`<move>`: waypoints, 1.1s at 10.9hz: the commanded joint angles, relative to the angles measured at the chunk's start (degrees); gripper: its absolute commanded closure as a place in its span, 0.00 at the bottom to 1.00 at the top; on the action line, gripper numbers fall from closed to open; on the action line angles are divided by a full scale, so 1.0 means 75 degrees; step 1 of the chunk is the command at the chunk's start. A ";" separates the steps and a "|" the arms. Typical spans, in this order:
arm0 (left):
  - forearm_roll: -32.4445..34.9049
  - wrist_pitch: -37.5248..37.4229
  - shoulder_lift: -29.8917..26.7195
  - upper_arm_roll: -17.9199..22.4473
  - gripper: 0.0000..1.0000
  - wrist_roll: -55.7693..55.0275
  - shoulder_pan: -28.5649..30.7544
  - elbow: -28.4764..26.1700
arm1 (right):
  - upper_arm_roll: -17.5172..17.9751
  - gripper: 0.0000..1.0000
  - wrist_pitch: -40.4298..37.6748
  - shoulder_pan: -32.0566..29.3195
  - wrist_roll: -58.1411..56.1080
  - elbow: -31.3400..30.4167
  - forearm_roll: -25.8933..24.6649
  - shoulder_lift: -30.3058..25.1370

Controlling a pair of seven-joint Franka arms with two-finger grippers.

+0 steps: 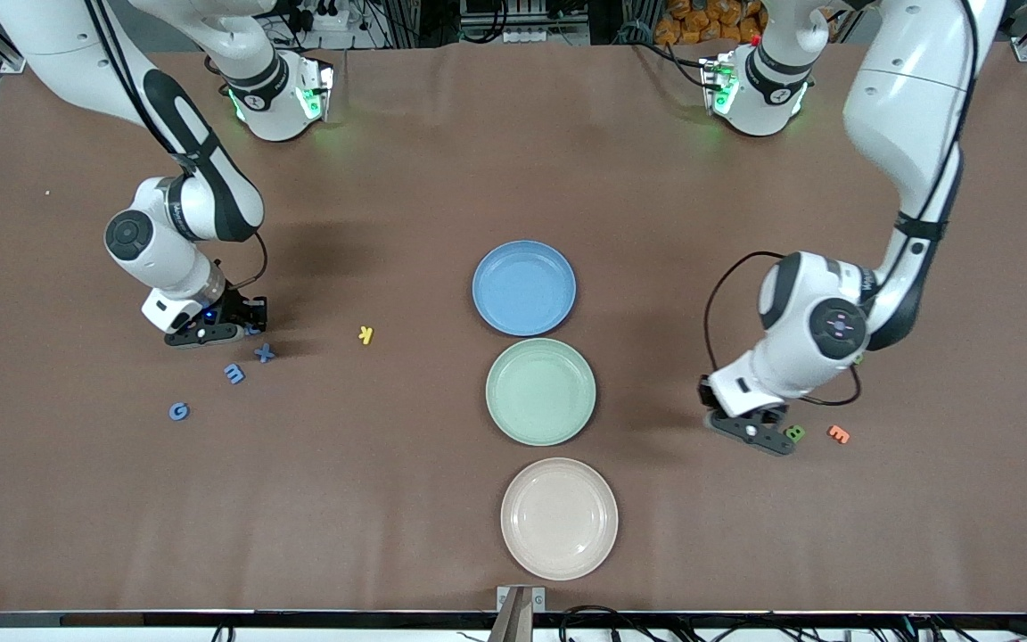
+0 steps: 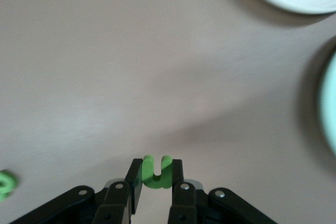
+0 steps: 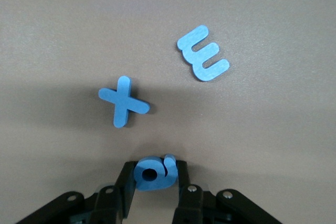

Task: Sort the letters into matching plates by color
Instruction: 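Carry the u into the green plate while the right gripper carries a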

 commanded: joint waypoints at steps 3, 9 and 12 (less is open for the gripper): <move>0.0032 -0.0104 0.0173 0.0132 1.00 -0.1700 -0.1280 0.0619 | 0.0178 0.68 -0.0453 -0.0105 0.0054 -0.0154 -0.0080 -0.0399; 0.0055 0.0025 0.0958 0.0143 1.00 -0.3788 -0.2394 0.1487 | 0.0693 0.68 -0.1509 0.0198 0.1679 0.0549 0.0002 -0.0799; 0.0102 0.0211 0.1310 0.0155 1.00 -0.4536 -0.2676 0.1677 | 0.0764 0.68 -0.1510 0.0841 0.2804 0.0818 0.0014 -0.0776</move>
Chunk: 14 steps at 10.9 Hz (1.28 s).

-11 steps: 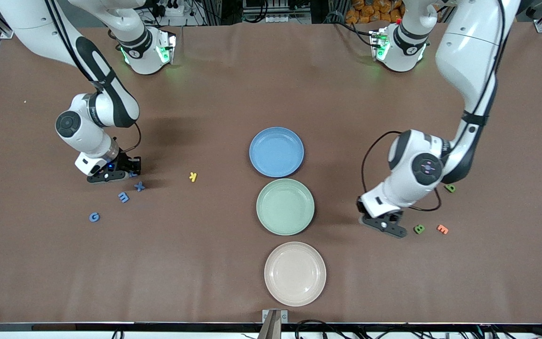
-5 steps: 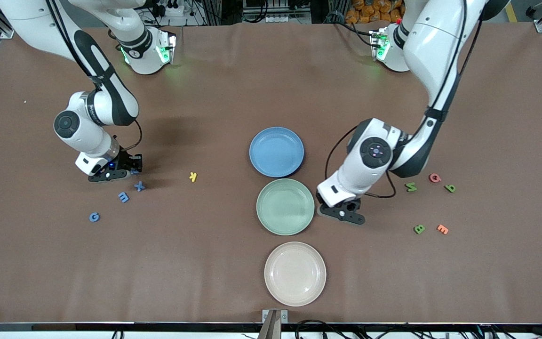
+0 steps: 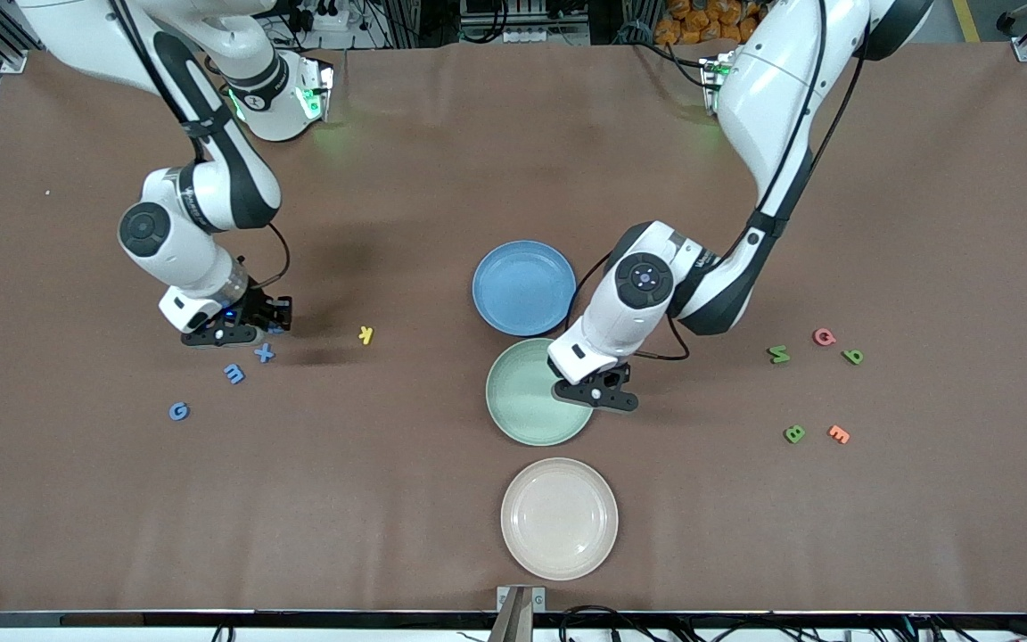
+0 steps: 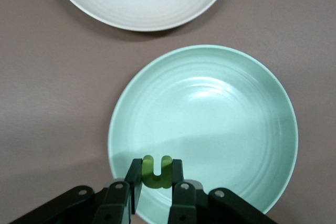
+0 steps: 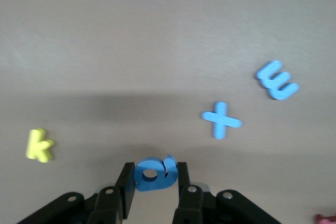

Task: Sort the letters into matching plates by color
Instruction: 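Carry the u into the green plate while the right gripper carries a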

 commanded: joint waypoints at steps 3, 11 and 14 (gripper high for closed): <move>0.0126 0.0380 0.0462 0.0113 0.00 -0.1547 -0.0355 0.0347 | 0.0345 0.68 -0.0149 0.0778 0.1772 0.0410 0.0002 0.0057; 0.0618 -0.0741 -0.0123 0.0219 0.00 -0.0149 0.0628 0.0253 | 0.0404 0.68 -0.1532 0.2733 0.3765 0.2704 -0.0115 0.1132; 0.0618 -0.1270 -0.0428 0.0207 0.00 0.0691 0.1202 0.0020 | 0.0404 0.68 -0.1532 0.3343 0.4175 0.3258 -0.0115 0.1580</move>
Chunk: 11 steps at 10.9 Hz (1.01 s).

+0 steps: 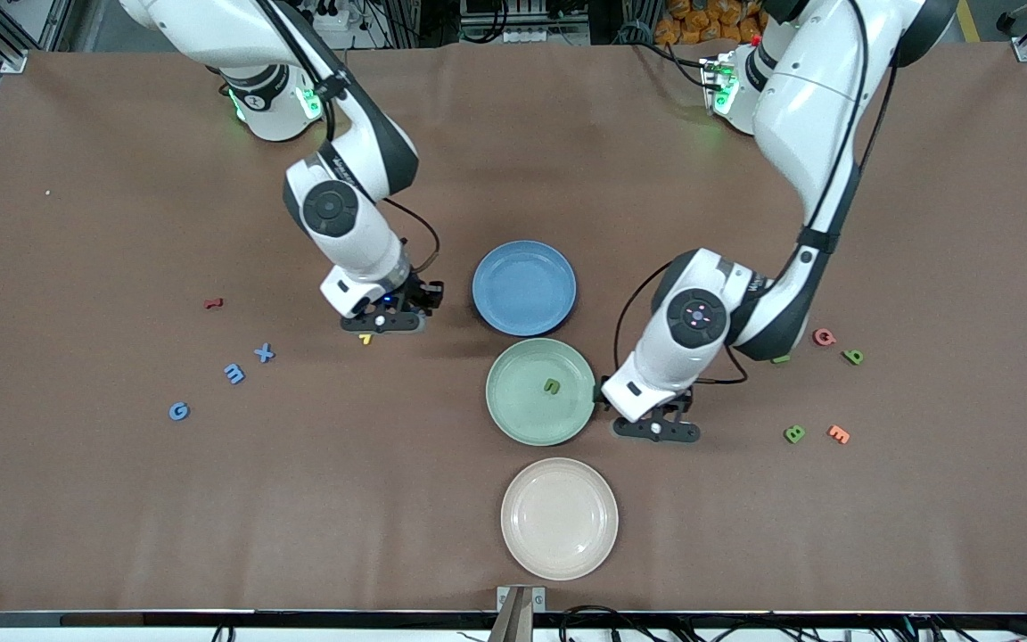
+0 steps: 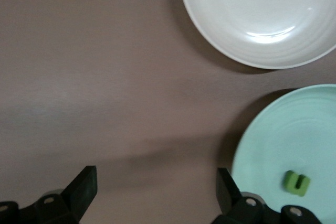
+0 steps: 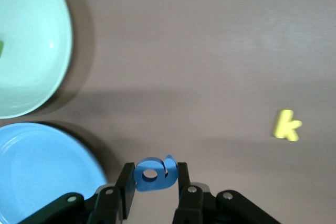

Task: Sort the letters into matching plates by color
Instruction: 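Release the a on the blue plate while the left gripper returns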

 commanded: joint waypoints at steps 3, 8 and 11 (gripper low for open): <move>0.0165 -0.0654 -0.1092 -0.0065 0.00 0.0451 0.0992 -0.1144 | -0.0038 0.68 -0.0120 0.0979 0.0725 0.0968 -0.0108 0.0769; 0.0177 -0.0642 -0.1622 -0.0076 0.00 0.2468 0.2269 -0.2258 | -0.0050 0.67 -0.0120 0.1776 0.1358 0.1635 -0.0132 0.1437; 0.0154 -0.0187 -0.1716 0.0017 0.01 0.2247 0.2598 -0.2869 | -0.0061 0.00 -0.0120 0.1778 0.1429 0.1684 -0.0143 0.1532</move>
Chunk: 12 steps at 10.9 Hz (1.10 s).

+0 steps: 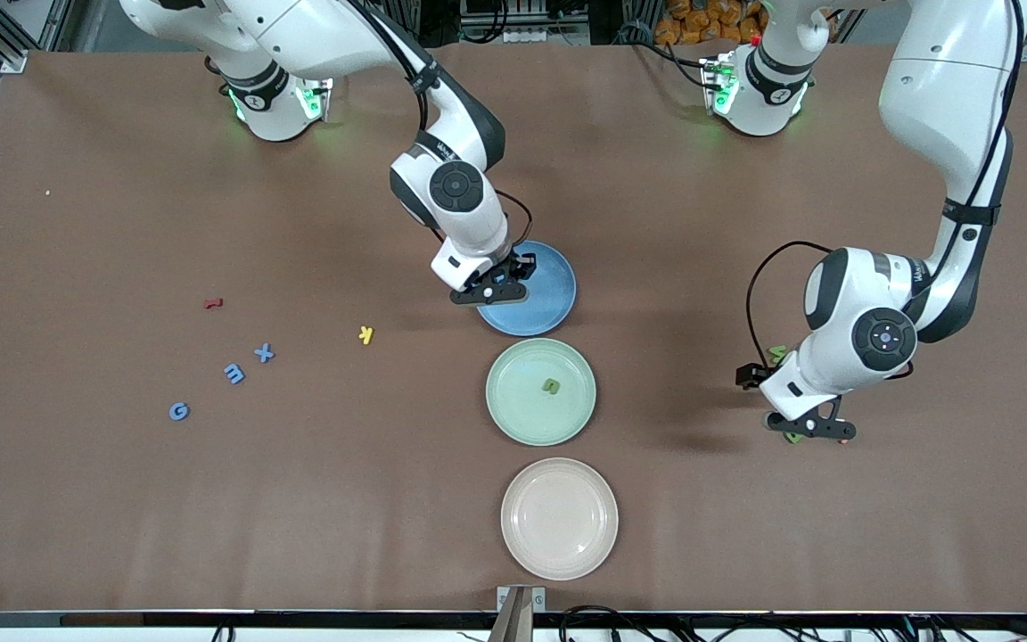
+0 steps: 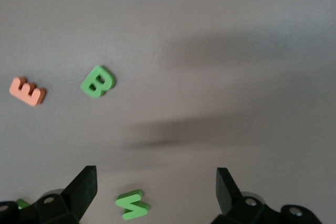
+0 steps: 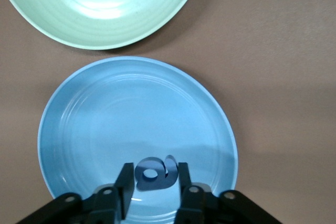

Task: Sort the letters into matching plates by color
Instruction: 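Release the a on the blue plate while the left gripper returns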

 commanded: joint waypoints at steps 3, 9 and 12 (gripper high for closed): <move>0.0089 0.0503 -0.0566 -0.0008 0.10 -0.1643 0.0371 -0.1146 | -0.0056 0.00 -0.0186 -0.0082 0.0187 0.0250 -0.0161 0.0130; 0.0159 0.2273 -0.0719 0.0156 0.10 -0.1898 0.0406 -0.2518 | -0.0045 0.00 -0.1147 -0.1146 0.0058 0.0238 -0.0489 -0.0548; 0.0159 0.2273 -0.0836 0.0261 0.10 -0.1862 0.0417 -0.2741 | -0.0021 0.00 -0.1603 -0.2036 -0.0328 0.0226 -0.0478 -0.0854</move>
